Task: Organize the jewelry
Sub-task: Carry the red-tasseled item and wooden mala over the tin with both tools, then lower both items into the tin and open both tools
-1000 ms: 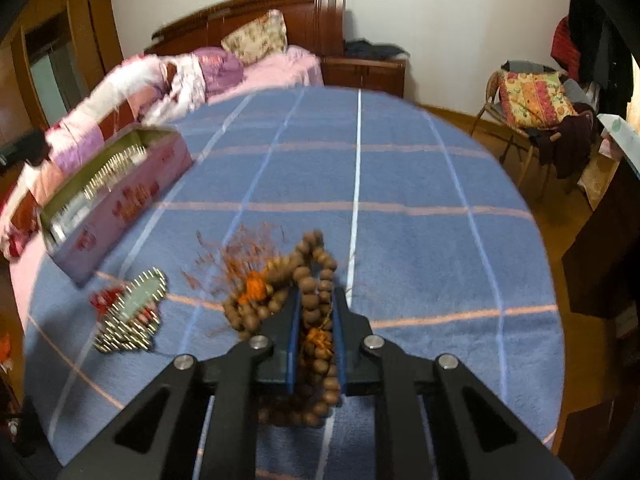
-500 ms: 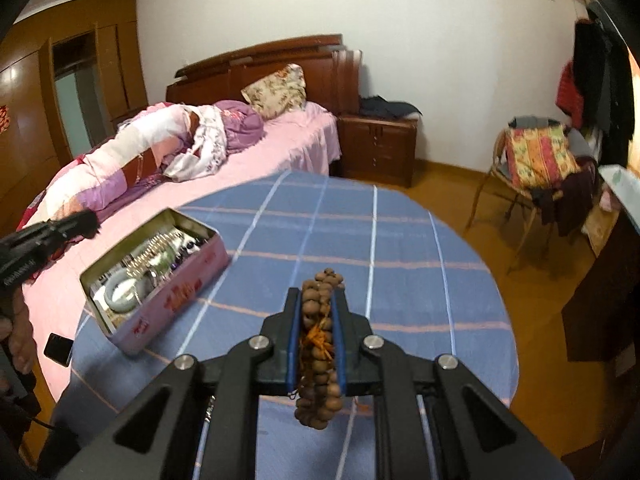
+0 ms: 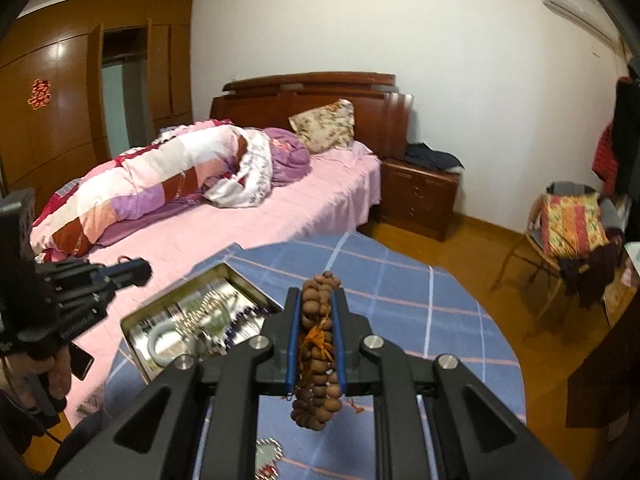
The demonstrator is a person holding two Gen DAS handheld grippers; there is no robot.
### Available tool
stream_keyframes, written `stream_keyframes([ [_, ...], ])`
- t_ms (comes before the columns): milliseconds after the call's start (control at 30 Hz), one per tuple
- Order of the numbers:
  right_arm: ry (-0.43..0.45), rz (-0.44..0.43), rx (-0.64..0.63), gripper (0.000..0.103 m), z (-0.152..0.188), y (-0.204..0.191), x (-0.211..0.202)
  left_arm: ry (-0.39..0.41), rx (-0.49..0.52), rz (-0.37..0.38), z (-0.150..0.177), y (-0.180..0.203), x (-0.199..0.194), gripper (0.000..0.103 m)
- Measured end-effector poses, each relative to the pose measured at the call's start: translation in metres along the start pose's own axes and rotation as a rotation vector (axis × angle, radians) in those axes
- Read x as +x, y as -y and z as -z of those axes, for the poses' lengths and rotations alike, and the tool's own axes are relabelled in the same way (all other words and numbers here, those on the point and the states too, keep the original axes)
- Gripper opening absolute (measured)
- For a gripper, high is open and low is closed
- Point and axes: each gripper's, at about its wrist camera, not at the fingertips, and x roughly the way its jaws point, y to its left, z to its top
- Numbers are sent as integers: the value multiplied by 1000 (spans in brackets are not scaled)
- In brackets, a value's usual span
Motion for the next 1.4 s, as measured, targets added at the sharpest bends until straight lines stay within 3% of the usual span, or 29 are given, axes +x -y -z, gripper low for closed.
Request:
stream_keyframes([
  [433,-5,-110,-18,17,-14,-42,40,-60,-61,-25,8,-23,22,2],
  [800,-87,-182,12,17,5,-59,72,-111,-88,-24,23,-26,34,2],
  [1400,-186,-222,9,17,33,-71,97,-164,-120,-12,42,-25,43,2],
])
